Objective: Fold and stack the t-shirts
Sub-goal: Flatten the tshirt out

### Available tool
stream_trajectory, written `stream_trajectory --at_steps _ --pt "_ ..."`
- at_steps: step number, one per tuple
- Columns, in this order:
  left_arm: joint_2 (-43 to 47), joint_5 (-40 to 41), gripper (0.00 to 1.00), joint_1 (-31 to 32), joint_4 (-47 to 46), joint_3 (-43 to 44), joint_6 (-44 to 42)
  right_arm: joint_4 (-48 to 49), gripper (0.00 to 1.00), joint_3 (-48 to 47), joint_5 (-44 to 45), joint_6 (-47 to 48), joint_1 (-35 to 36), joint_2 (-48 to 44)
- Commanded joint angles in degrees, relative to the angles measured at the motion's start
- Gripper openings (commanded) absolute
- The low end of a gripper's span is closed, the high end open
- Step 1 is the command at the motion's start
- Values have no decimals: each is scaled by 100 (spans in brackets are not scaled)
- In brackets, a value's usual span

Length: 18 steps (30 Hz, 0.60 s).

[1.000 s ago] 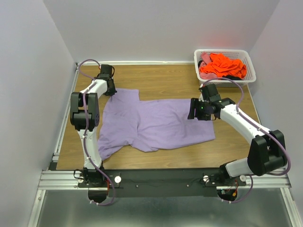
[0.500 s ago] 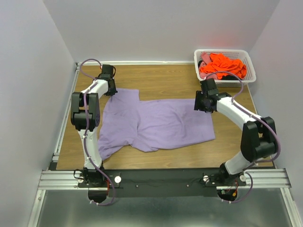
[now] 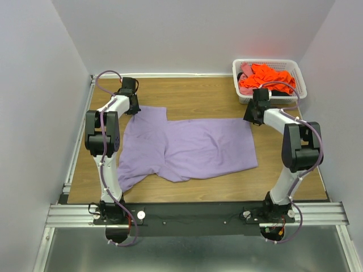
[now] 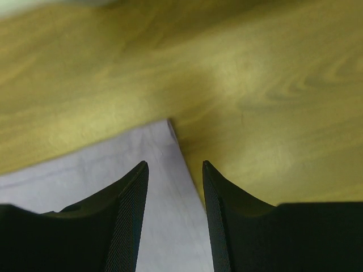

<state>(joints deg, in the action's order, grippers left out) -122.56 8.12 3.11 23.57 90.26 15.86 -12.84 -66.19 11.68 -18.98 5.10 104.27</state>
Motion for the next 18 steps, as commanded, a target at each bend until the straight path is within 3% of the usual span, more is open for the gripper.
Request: stream_trajectory --at_steps 1,18 --pt "-22 -153 0 14 315 -43 5 484 50 -394 -192 149 -62 409" --pt "-48 -153 0 5 315 -43 -30 484 51 -254 -456 176 -53 823"
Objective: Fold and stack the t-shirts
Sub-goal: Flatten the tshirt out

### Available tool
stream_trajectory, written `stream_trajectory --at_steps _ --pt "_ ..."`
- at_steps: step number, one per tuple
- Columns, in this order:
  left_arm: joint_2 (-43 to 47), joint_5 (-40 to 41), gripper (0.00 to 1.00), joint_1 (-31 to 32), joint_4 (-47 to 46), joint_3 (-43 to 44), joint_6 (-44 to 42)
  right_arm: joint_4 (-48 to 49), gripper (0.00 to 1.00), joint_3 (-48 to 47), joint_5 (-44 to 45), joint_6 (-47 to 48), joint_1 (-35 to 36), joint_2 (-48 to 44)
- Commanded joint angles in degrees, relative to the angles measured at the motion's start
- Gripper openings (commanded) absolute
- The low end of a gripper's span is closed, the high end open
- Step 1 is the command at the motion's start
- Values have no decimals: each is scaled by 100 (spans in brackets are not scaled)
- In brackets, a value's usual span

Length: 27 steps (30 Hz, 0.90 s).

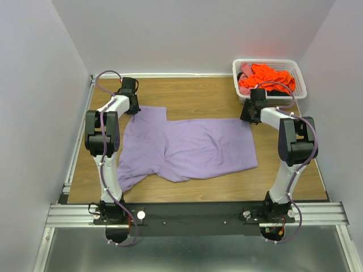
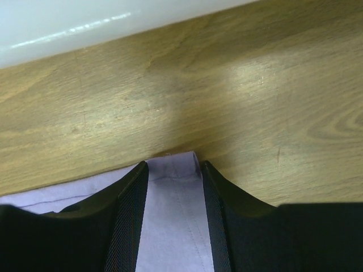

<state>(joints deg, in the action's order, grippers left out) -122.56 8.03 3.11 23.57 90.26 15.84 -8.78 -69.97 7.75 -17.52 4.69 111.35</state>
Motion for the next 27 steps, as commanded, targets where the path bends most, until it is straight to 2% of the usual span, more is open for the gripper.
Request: stream_trajectory --at_steps 1,17,21,27 --pt "-48 -153 0 14 315 -43 -28 78 51 133 -63 64 -21 106" --pt "-84 -135 0 14 323 -35 -28 -89 50 230 -256 521 -21 115" --pt "-84 -109 0 5 297 -43 -28 -89 41 256 -221 530 -21 194" --pt "-101 -109 0 5 262 -34 -54 -72 15 221 -283 513 -21 396"
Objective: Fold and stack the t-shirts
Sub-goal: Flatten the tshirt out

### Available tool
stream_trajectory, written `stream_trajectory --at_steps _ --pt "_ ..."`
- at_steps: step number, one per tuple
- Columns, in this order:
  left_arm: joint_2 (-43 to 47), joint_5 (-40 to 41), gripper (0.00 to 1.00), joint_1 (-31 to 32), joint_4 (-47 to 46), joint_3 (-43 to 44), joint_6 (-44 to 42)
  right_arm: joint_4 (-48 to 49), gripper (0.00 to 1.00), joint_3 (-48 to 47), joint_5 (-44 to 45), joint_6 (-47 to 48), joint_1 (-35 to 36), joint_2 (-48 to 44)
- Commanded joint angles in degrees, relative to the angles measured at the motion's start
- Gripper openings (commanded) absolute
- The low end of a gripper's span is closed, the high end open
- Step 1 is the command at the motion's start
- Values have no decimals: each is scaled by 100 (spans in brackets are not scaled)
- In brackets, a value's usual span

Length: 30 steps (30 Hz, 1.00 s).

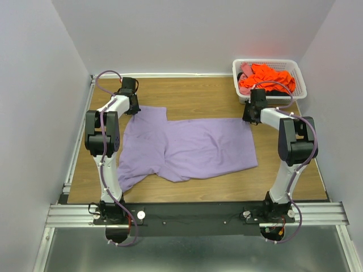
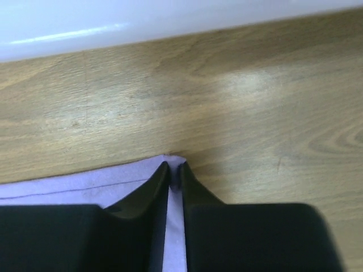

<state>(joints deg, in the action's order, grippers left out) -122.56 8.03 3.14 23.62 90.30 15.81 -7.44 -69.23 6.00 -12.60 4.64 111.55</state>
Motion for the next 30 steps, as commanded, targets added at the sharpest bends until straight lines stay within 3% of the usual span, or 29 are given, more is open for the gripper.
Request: stream_trajectory --at_steps 1,4,14,19,26,30 --pt "-75 -109 0 3 258 -56 -61 -214 7 129 -151 21 -16 377" --pt "-31 -65 0 3 196 -109 -78 -223 0 42 -239 30 -16 368" --pt "645 -12 0 -103 319 321 -8 -223 0 -415 -108 -58 -16 -589" --pt "1023 41 0 -173 669 1199 -26 -231 1 -881 -2 -58 -25 -1327" --pt "1462 49 0 -270 1259 3454 -184 -337 1 -1944 -37 65 -25 -2031" --pt "1970 111 0 -454 1260 3916 -245 -381 0 -2322 -108 135 -25 -2479"
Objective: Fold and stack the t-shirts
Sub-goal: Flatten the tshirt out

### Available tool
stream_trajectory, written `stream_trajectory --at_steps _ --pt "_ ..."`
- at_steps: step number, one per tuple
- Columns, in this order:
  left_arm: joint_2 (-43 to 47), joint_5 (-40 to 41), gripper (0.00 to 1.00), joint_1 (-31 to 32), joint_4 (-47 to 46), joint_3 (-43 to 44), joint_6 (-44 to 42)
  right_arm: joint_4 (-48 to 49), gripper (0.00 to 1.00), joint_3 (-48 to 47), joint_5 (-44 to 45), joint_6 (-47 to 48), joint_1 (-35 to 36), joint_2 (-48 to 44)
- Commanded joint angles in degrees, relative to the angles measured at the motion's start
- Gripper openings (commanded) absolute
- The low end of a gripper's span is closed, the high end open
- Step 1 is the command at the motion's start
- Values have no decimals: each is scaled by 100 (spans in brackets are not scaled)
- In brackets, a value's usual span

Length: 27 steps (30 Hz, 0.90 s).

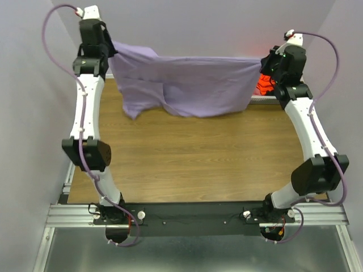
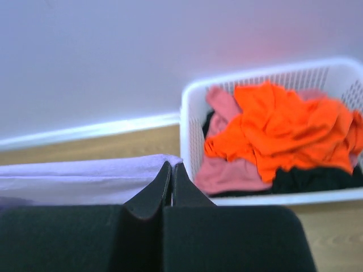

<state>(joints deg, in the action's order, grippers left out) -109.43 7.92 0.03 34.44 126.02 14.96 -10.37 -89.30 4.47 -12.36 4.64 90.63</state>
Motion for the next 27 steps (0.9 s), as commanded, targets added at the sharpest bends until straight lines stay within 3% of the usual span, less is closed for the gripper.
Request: stream_trajectory --at_steps 1,5,7,9,13,17,27 --pt "825 130 0 -144 30 301 -151 -105 1 -343 19 128 -25 -510" --pt "2037 148 0 -153 -655 -330 -143 -105 0 -273 -122 172 -25 -1090" --pt "2694 148 0 -153 -1312 -1129 -151 -114 0 -124 -174 251 -16 -1389" --pt "3029 166 0 -144 -1614 -1831 -125 -123 1 121 -131 295 -16 -1670" --pt "3410 148 0 -153 -1573 -2300 -125 -167 0 439 -148 313 -16 -2074" --pt "3813 280 0 -153 -1370 -2152 -283 -325 0 317 -315 383 -25 -2444" --pt "4702 719 0 -144 -921 -457 -994 -975 0 -140 -631 726 -16 -3840"
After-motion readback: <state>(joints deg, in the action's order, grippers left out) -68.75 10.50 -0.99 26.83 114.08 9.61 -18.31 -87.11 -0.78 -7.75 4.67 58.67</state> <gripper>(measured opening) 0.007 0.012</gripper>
